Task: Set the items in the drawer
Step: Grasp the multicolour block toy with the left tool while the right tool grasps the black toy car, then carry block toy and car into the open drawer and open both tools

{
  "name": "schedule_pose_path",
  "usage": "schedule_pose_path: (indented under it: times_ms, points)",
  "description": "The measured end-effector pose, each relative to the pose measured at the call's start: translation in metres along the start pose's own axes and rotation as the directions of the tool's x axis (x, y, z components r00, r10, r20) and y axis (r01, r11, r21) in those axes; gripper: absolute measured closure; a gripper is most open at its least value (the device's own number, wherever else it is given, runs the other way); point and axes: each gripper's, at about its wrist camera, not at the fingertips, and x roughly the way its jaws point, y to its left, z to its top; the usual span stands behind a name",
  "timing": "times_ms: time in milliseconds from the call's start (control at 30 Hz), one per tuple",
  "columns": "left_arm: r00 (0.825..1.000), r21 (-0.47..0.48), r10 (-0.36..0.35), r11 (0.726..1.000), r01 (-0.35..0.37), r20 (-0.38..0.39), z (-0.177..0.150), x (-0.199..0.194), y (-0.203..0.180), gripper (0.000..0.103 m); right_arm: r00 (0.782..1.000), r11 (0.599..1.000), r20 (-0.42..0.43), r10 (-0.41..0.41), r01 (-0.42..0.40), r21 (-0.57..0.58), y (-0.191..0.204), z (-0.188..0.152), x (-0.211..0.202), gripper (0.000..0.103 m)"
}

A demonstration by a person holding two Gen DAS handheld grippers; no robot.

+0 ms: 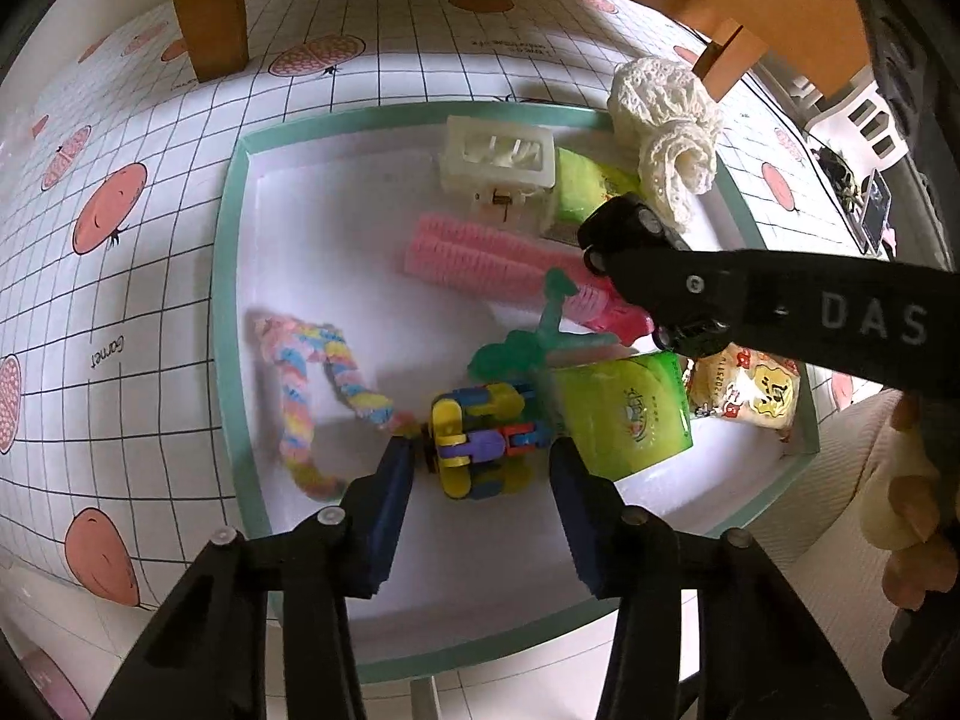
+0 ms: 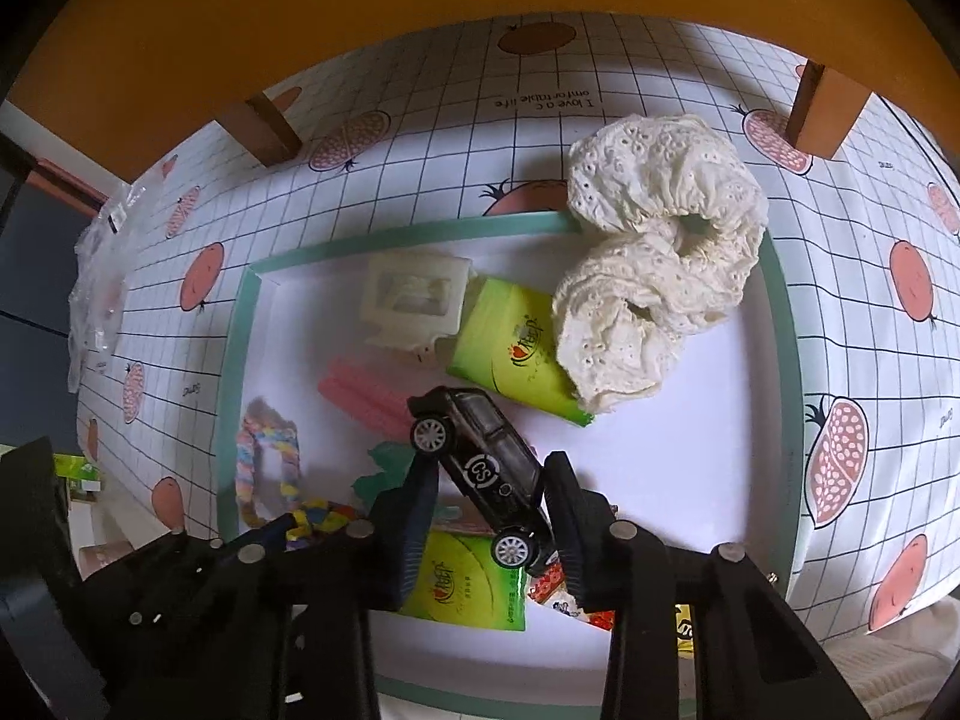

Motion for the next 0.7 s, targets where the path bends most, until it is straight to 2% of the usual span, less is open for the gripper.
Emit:
schedule_pose_path:
  times_ms: [200,467,700]
  points:
    - [1.0,0.012,0.02,1.0,-0.02,0.017,0.004,0.004,-0.002,0.058,1.0,0.999,-0.004,0.017,-0.017,0.037,-0.014,-0.007,-0.007,0.07]
    - [0.999,0.003,0.031,1.0,-0.031,0.031,0.008,0.001,-0.006,0.06,0.999,0.995,-0.005,0.039,-0.039,0.093,-0.031,-0.018,-0.015,0.071]
    - [0.998,-0.044,0.016,0.999,-0.014,0.053,0.012,-0.012,0.002,0.061,0.998,0.986,0.021,0.06,-0.062,0.156,-0.047,-0.026,-0.027,0.071]
